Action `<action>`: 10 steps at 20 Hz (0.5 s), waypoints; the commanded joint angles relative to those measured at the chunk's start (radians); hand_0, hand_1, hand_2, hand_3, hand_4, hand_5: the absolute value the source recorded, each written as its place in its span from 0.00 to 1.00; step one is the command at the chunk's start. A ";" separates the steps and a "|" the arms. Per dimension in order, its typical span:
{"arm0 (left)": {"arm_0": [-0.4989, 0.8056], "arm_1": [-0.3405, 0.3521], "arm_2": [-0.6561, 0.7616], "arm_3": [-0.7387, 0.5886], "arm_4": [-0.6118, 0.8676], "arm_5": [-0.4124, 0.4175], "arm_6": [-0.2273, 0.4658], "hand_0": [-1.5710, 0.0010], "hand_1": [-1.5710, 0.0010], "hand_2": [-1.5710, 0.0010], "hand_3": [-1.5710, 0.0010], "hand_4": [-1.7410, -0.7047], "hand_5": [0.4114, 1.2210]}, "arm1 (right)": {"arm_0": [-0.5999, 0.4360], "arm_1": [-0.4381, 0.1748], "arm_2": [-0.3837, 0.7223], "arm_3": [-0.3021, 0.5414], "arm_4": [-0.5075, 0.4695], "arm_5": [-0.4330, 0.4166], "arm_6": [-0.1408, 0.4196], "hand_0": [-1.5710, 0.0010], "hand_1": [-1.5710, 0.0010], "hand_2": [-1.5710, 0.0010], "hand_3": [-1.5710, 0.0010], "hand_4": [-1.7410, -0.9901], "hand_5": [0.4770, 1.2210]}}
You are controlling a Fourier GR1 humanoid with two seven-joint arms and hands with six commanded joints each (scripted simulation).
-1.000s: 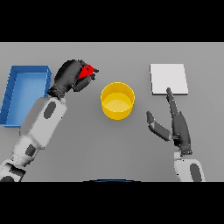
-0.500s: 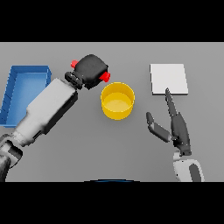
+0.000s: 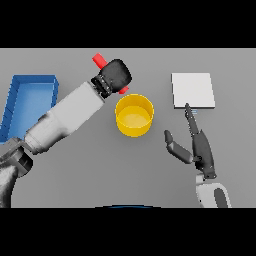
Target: Pick up the red beaker and tilt it to pour out 1 green nut into yellow bowl. Pick up the yellow bowl and place it on the metallic measuring scale.
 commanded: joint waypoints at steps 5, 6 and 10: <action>-0.032 -0.017 -0.060 0.020 -0.065 0.006 -0.002 0.00 0.00 0.00 0.00 0.01 1.00 | -0.004 0.003 -0.006 -0.003 -0.019 0.007 0.008 1.00 1.00 1.00 1.00 0.91 0.29; -0.029 -0.020 -0.071 0.021 -0.076 0.017 -0.005 0.00 0.00 0.00 0.00 0.01 1.00 | -0.012 0.001 -0.010 0.002 -0.023 0.009 0.005 1.00 1.00 1.00 1.00 0.90 0.30; -0.035 -0.035 -0.133 0.013 -0.144 0.046 0.008 0.00 0.00 0.00 0.00 0.00 1.00 | -0.020 0.005 -0.017 0.015 -0.005 -0.018 0.015 1.00 1.00 1.00 1.00 0.90 0.28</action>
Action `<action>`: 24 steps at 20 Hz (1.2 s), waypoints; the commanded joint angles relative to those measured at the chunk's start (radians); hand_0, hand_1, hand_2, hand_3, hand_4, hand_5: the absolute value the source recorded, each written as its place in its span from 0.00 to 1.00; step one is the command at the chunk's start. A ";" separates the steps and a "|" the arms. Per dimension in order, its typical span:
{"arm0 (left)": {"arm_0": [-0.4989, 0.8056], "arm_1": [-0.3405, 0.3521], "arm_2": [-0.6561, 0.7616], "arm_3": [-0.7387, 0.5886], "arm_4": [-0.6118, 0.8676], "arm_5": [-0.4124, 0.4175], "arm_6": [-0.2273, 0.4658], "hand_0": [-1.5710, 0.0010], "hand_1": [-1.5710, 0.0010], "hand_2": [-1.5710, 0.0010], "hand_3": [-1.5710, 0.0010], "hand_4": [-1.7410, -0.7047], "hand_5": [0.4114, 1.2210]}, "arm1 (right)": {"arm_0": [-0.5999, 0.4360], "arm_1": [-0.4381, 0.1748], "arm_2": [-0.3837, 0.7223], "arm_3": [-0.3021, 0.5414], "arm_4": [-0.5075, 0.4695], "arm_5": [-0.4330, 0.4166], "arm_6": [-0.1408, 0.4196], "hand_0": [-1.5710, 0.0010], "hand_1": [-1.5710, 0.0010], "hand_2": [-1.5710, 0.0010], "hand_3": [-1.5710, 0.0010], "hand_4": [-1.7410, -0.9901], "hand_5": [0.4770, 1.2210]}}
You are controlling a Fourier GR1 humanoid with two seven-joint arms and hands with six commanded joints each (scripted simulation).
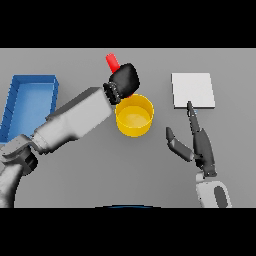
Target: Pick up the red beaker and tilt it to pour out 1 green nut into yellow bowl. Pick up the yellow bowl and place it on the metallic measuring scale.
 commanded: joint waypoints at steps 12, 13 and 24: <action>-0.139 -0.050 -0.153 0.082 -0.153 -0.075 -0.108 0.00 0.00 0.00 0.00 0.01 1.00 | -0.004 -0.004 0.011 -0.005 0.028 -0.010 -0.022 1.00 1.00 1.00 1.00 0.94 0.28; -0.168 -0.048 -0.137 0.097 -0.149 -0.039 -0.119 0.00 0.00 0.00 0.00 0.01 1.00 | 0.000 -0.004 0.011 0.000 0.029 -0.012 -0.027 1.00 1.00 1.00 1.00 0.95 0.28; -0.402 0.057 0.248 0.361 0.090 0.001 -0.076 0.00 0.00 0.00 0.14 0.01 1.00 | -0.008 0.000 0.014 -0.002 0.036 -0.021 -0.017 1.00 1.00 1.00 1.00 0.99 0.27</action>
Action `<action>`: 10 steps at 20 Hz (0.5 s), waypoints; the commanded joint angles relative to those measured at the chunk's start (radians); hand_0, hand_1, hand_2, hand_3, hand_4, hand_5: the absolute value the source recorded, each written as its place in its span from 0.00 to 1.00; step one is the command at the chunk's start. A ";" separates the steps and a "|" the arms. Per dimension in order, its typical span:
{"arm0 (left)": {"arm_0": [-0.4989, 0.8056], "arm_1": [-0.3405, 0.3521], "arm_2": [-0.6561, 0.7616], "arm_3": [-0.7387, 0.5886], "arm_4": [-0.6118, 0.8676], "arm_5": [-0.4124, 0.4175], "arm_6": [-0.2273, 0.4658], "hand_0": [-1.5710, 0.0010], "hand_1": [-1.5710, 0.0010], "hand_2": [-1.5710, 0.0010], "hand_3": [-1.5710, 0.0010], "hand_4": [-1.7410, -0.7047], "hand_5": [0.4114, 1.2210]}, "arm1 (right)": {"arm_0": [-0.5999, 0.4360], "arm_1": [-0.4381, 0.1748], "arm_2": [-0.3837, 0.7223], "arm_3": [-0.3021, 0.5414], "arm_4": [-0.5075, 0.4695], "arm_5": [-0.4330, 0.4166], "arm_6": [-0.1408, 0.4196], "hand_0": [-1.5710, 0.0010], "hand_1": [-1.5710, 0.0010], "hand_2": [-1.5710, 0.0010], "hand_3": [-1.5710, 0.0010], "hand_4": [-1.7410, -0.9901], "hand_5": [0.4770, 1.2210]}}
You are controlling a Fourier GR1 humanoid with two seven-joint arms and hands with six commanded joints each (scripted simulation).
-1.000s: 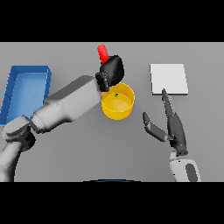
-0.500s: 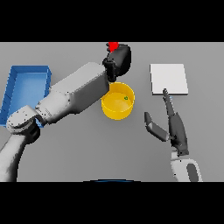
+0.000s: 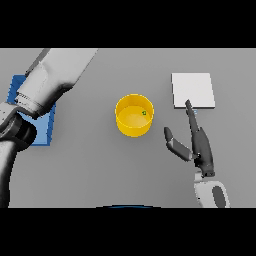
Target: Pick up the red beaker and tilt it to pour out 1 green nut into yellow bowl. Pick up the yellow bowl and place it on the metallic measuring scale.
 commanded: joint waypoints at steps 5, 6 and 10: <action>0.002 0.123 0.258 0.096 0.206 0.039 0.118 0.00 0.00 0.00 0.08 0.00 1.00 | -0.018 0.011 -0.003 0.019 -0.018 0.004 -0.007 1.00 1.00 1.00 1.00 0.98 0.26; 0.014 0.155 0.308 0.108 0.250 0.058 0.137 0.00 0.00 0.00 0.07 0.00 1.00 | -0.006 0.014 -0.001 0.011 -0.029 0.010 -0.021 1.00 1.00 1.00 1.00 0.98 0.26; 0.125 0.265 0.467 0.135 0.404 0.171 0.213 0.00 0.00 0.00 0.10 0.00 1.00 | -0.011 0.016 0.003 0.016 -0.028 0.012 -0.004 1.00 1.00 1.00 1.00 0.96 0.24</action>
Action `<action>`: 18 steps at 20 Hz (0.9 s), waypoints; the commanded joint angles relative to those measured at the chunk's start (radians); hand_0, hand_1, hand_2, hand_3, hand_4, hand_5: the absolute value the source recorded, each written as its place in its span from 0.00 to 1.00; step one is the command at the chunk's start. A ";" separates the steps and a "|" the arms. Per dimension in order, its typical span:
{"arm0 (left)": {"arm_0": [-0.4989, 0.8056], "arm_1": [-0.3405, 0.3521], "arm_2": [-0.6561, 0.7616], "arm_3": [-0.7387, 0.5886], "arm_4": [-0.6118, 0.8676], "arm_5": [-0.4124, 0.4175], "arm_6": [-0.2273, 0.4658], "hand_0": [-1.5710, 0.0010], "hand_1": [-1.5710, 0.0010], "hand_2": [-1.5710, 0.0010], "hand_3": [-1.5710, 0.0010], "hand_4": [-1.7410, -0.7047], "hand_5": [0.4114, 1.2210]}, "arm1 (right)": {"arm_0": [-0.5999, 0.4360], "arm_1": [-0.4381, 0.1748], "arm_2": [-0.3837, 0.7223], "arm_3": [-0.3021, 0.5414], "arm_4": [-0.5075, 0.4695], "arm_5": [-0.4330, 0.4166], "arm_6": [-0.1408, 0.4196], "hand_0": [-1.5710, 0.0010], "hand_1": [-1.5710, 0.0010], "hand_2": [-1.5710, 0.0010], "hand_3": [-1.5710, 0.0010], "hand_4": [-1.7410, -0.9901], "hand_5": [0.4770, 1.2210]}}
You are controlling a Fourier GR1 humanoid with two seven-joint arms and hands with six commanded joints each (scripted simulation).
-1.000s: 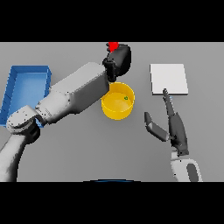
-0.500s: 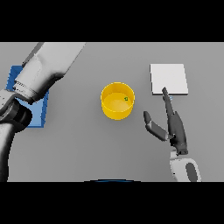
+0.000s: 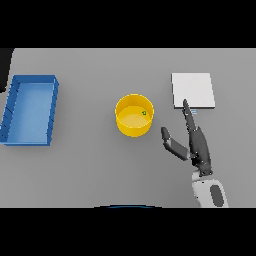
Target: Pick up the red beaker and tilt it to pour out 1 green nut into yellow bowl. Pick up the yellow bowl and place it on the metallic measuring scale.
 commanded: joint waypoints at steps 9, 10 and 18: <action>0.335 0.047 0.246 -0.152 0.311 0.166 0.152 0.00 0.00 0.00 0.06 0.00 1.00 | -0.017 -0.008 0.014 0.001 0.059 -0.028 0.046 1.00 1.00 1.00 1.00 0.92 0.23; 0.372 0.040 0.259 -0.200 0.339 0.171 0.170 0.00 0.00 0.00 0.06 0.00 1.00 | -0.007 -0.017 0.017 -0.009 0.060 -0.022 0.027 1.00 1.00 1.00 1.00 0.91 0.23; 0.728 -0.009 0.288 -0.644 0.455 0.227 0.344 0.00 0.00 0.00 0.07 0.00 1.00 | -0.001 -0.029 0.006 0.008 0.038 -0.004 0.012 1.00 1.00 1.00 1.00 0.97 0.23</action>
